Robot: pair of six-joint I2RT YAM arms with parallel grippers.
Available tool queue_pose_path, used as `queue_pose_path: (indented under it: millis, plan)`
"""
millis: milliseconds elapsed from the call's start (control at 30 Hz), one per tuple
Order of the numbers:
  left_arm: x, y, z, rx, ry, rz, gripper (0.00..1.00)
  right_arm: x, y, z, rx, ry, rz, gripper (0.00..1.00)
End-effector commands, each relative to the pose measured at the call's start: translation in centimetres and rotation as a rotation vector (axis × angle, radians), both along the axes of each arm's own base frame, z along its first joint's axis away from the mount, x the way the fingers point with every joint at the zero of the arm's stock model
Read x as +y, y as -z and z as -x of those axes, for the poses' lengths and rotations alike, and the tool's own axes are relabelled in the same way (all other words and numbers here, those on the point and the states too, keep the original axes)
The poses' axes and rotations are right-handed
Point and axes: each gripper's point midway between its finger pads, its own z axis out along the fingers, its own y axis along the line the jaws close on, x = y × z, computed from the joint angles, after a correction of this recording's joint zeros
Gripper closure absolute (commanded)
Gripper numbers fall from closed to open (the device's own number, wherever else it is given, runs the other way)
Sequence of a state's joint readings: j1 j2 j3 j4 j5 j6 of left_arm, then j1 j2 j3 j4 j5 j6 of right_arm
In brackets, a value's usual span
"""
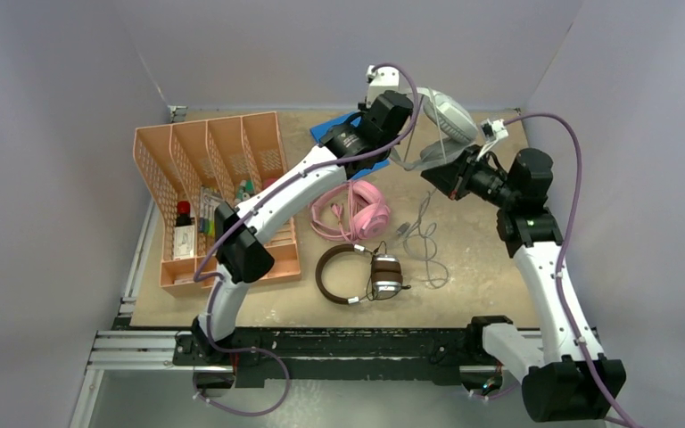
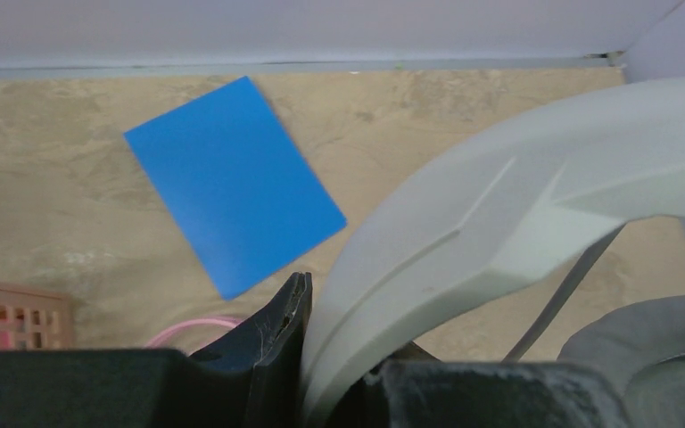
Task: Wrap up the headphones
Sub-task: Wrap the headphones cable around the headphones.
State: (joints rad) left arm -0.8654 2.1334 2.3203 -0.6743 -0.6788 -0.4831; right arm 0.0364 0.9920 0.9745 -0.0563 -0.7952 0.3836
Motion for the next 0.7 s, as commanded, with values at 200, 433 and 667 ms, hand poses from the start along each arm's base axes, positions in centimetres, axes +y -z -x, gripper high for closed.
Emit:
queue_pose_path:
  millis: [200, 433, 667]
  plan:
    - [-1.6, -13.6, 0.3, -0.205, 0.016, 0.632, 1.00, 1.2, -2.6, 0.5, -0.180, -0.007, -0.082, 0.86]
    - [-1.5, -15.3, 1.0, -0.219, 0.047, 0.668, 1.00, -0.8, 1.5, -0.1, -0.066, 0.159, -0.026, 0.52]
    - [-0.6, -16.7, 2.0, -0.220, 0.082, 0.640, 1.00, -2.6, 4.1, -0.1, -0.010, 0.286, -0.011, 0.27]
